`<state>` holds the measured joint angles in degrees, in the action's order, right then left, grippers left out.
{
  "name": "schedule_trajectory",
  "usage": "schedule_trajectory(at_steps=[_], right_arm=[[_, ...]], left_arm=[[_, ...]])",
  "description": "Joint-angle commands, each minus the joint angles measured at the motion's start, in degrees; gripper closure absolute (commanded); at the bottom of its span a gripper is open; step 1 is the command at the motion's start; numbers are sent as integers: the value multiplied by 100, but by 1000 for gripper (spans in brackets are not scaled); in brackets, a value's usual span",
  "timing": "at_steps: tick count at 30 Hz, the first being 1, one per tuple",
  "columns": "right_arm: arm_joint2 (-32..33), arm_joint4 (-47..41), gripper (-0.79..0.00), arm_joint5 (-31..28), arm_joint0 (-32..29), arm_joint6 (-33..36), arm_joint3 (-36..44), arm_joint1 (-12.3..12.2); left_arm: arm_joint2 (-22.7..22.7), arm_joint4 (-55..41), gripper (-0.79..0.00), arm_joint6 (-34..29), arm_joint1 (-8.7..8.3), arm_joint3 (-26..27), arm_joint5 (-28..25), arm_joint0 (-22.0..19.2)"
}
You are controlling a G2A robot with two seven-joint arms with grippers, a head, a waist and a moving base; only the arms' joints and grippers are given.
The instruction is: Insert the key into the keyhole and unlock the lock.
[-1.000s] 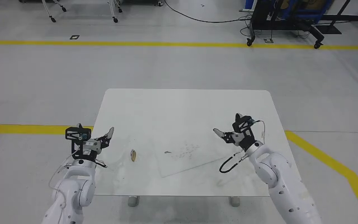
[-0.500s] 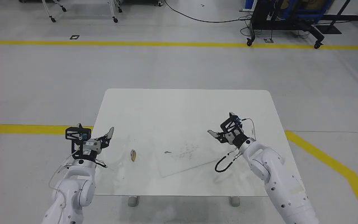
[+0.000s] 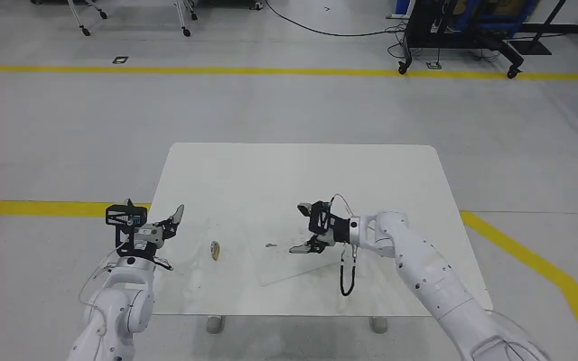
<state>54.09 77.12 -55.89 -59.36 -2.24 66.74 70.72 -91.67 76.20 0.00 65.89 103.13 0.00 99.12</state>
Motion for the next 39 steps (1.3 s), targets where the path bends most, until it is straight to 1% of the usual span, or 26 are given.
schedule_trajectory(at_steps=[1,4,7,8,10,11,12,15,22,24,26,28,30,31,32,33,39], right_arm=[[-288,43,-785,-54,294,36,-349,94],[-673,105,-785,-211,600,50,-648,226],[-1037,166,-785,-211,813,16,-877,340],[-1147,207,-760,-211,873,6,-939,377],[-1348,282,-628,-211,972,-50,-1059,453],[-1440,316,-606,-211,1016,-89,-1122,491],[-1528,366,-566,-209,1064,-121,-1180,528],[-1787,569,-409,-145,1186,-205,-1326,646],[-2154,724,-332,132,1444,-352,-1796,906],[-2215,774,-308,219,1502,-382,-1901,958],[-2262,823,-302,294,1545,-425,-1982,1001],[-2295,867,-265,362,1584,-466,-2061,1034],[-2325,934,-200,453,1619,-475,-2118,1061],[-2339,963,-142,494,1631,-477,-2144,1074],[-2353,982,-46,507,1640,-487,-2163,1086],[-2360,990,0,511,1652,-517,-2180,1096],[-2383,1090,0,496,1724,-767,-2288,1125]], left_arm=[[0,0,-785,0,0,0,0,0],[0,0,-785,0,0,0,0,0],[0,0,-785,0,0,0,0,0],[0,0,-785,0,0,0,0,0],[0,0,-785,0,0,0,0,0],[0,0,-785,0,0,0,0,0],[0,0,-785,0,0,0,0,0],[0,0,-785,0,0,0,0,0],[0,0,-785,0,0,0,0,0],[0,0,-785,0,0,0,0,0],[0,0,-785,0,0,0,0,0],[0,0,-785,0,0,0,0,0],[0,0,-785,0,0,0,0,0],[0,0,-785,0,0,0,0,0],[0,0,-785,0,0,0,0,0],[0,0,-785,0,0,0,0,0],[0,0,-785,0,0,0,0,0]])
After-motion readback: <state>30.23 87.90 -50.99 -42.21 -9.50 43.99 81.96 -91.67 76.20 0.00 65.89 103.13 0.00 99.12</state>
